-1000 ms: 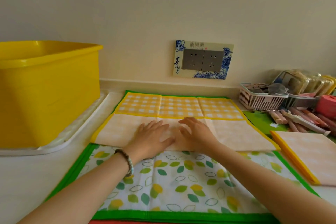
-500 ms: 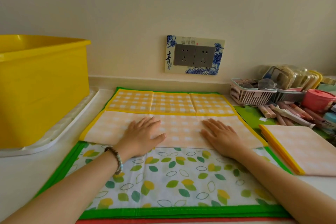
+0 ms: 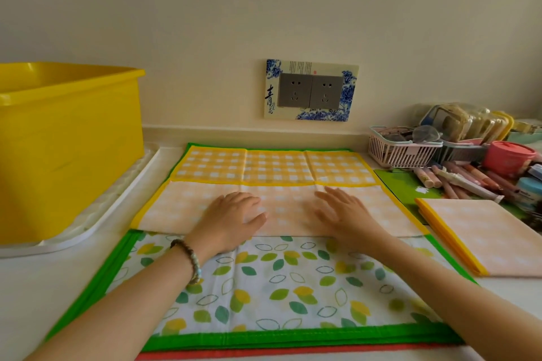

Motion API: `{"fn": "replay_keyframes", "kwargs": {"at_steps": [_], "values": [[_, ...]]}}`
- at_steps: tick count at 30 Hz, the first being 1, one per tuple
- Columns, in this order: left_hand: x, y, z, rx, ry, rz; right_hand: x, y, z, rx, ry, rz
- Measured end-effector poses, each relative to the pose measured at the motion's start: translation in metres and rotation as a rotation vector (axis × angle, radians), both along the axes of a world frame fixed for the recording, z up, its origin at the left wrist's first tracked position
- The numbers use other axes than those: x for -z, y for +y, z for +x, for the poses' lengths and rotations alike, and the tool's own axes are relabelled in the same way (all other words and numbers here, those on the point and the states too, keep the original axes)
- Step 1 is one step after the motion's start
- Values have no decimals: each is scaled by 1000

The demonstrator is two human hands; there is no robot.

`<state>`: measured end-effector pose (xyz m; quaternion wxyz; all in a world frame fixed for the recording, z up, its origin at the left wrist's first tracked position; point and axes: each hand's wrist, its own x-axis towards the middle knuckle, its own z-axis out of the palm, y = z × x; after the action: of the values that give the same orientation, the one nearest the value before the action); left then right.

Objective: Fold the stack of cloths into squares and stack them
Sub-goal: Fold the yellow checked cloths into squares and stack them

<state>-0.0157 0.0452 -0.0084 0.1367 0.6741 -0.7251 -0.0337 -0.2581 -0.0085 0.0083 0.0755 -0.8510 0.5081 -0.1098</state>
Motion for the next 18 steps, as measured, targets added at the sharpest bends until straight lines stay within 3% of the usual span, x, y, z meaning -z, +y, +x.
{"fn": "replay_keyframes", "kwargs": {"at_steps": [5, 18], "values": [[-1, 3, -2, -1, -53, 128, 4, 16, 46, -140, 34, 3], [-3, 19, 40, -14, -57, 206, 16, 12, 40, -119, 109, 90]]}}
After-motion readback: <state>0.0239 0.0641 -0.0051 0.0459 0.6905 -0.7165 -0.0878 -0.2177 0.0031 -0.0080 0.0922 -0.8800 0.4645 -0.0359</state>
